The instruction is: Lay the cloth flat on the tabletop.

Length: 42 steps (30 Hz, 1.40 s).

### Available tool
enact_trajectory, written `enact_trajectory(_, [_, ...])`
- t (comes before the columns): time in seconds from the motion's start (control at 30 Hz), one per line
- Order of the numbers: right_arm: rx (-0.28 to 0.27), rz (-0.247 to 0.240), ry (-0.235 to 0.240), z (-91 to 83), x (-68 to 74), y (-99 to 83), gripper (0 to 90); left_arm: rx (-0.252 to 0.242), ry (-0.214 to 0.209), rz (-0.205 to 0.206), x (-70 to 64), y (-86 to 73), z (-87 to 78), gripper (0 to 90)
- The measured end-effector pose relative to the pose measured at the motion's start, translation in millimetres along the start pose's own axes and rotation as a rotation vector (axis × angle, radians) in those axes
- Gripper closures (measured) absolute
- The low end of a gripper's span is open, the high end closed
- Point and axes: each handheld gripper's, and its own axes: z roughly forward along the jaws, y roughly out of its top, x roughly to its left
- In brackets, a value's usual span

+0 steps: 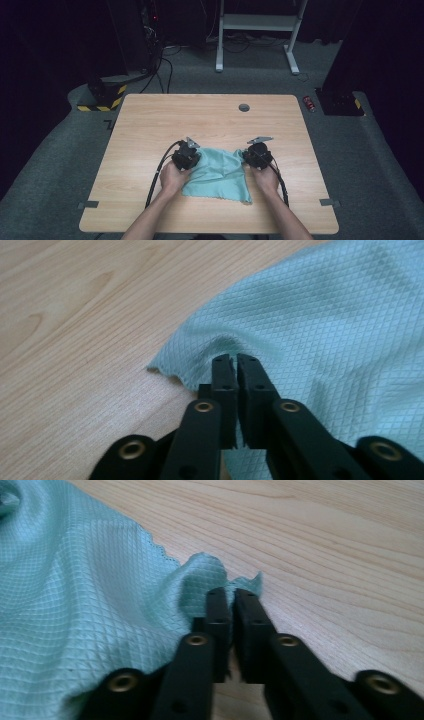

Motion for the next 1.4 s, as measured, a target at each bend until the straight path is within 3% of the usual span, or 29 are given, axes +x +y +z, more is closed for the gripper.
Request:
enact_trajectory(0.1, [0.002,-0.048,-0.028,-2.0,5.2,5.5,89.2,0.009,0.015,0.027,-0.2,1.0,-3.2,89.6])
enact_trajectory(0.23, [-0.062,-0.045,-0.03,-18.0,4.0,14.8,89.3,-0.079,0.033,-0.02,11.8,0.5,-25.9,89.8])
enact_trajectory(0.3, [-0.09,-0.051,-0.051,-27.9,4.6,22.0,89.2,-0.102,0.059,-0.018,15.7,1.0,-35.9,89.5])
enact_trajectory(0.4, [-0.101,-0.054,-0.086,-29.3,6.5,30.7,88.9,-0.085,0.096,-0.016,20.6,1.4,-32.2,89.1])
enact_trajectory(0.5, [-0.05,-0.029,-0.106,-15.3,4.4,34.9,87.0,-0.021,0.091,-0.03,22.9,-2.1,-16.1,86.9])
enact_trajectory(0.6, [-0.009,0.013,-0.074,-3.1,-2.4,29.1,75.9,-0.013,0.101,-0.044,22.9,-9.2,-10.5,79.3])
enact_trajectory(0.7, [-0.059,0.036,-0.056,-10.9,-6.4,19.6,71.9,-0.021,0.093,-0.07,27.1,-14.9,-14.2,76.1])
enact_trajectory(0.83, [-0.085,0.062,-0.032,-22.2,-10.3,8.5,71.9,-0.059,0.051,-0.126,30.3,-17.1,-20.9,68.9])
enact_trajectory(1.0, [-0.054,-0.01,0.026,-22.7,4.5,-1.2,71.2,-0.034,0.037,-0.097,20.4,-17.8,-23.2,58.8])
enact_trajectory(1.2, [-0.039,0.002,0.058,-9.5,10.0,1.5,69.6,-0.053,0.073,-0.196,37.3,-12.7,-12.7,56.9])
enact_trajectory(1.3, [-0.026,-0.009,0.053,-7.1,13.8,0.7,69.8,-0.085,0.058,-0.233,46.2,-5.5,-6.5,54.5])
enact_trajectory(1.37, [-0.031,-0.011,0.058,-8.7,14.2,0.6,70.3,-0.062,0.056,-0.245,50.2,-0.7,-0.6,51.5])
enact_trajectory(1.4, [-0.033,-0.012,0.058,-9.3,14.4,0.7,70.3,-0.077,0.053,-0.261,51.7,0.1,1.7,51.4])
